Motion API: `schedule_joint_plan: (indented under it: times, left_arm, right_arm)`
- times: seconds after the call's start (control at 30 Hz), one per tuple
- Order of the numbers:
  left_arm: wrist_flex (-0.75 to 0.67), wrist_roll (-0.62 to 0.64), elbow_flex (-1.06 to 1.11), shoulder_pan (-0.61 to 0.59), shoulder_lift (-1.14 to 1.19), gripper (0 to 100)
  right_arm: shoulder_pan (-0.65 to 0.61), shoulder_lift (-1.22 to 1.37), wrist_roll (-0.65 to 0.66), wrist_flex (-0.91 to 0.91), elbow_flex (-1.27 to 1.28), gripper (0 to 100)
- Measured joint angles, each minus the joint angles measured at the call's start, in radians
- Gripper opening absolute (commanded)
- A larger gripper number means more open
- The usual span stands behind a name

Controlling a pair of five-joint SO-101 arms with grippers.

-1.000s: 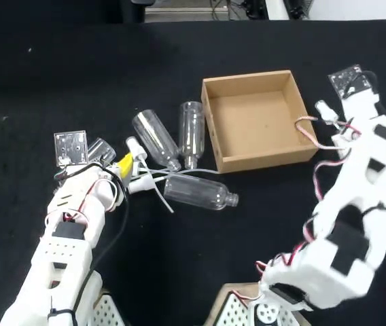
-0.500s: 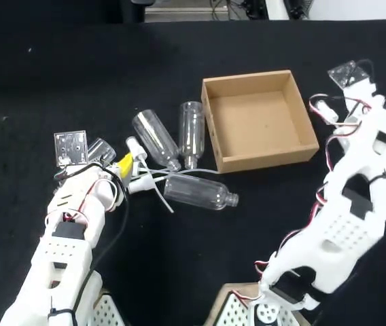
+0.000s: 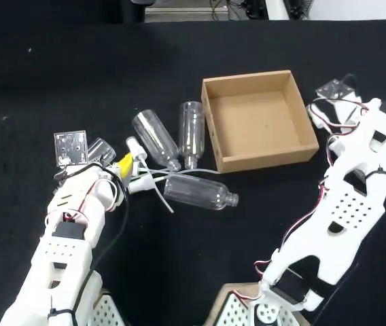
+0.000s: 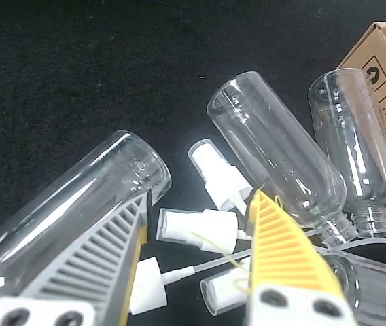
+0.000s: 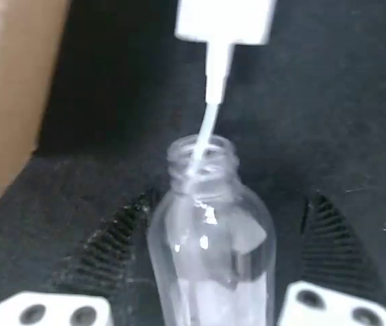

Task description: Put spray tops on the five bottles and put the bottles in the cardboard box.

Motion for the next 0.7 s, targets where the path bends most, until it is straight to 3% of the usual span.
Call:
schedule_joint_plan:
  times: [0.17,0.23,0.4,0.7]
  left_arm:
    - [0.0,0.0,0.0,0.0,0.0,23]
    - [0.0,0.0,0.0,0.0,0.0,23]
    - [0.0,0.0,0.0,0.0,0.0,23]
    - [0.0,0.0,0.0,0.0,0.0,23]
  right_arm:
    - [0.017,0.071,0.002,0.002,-0.107,0.3]
    - [0.023,0.089,0.002,0.002,-0.14,4.4]
    - [0.048,0.101,-0.005,0.026,-0.181,1.0]
    - [0.109,0.114,-0.173,0.183,-0.273,1.1]
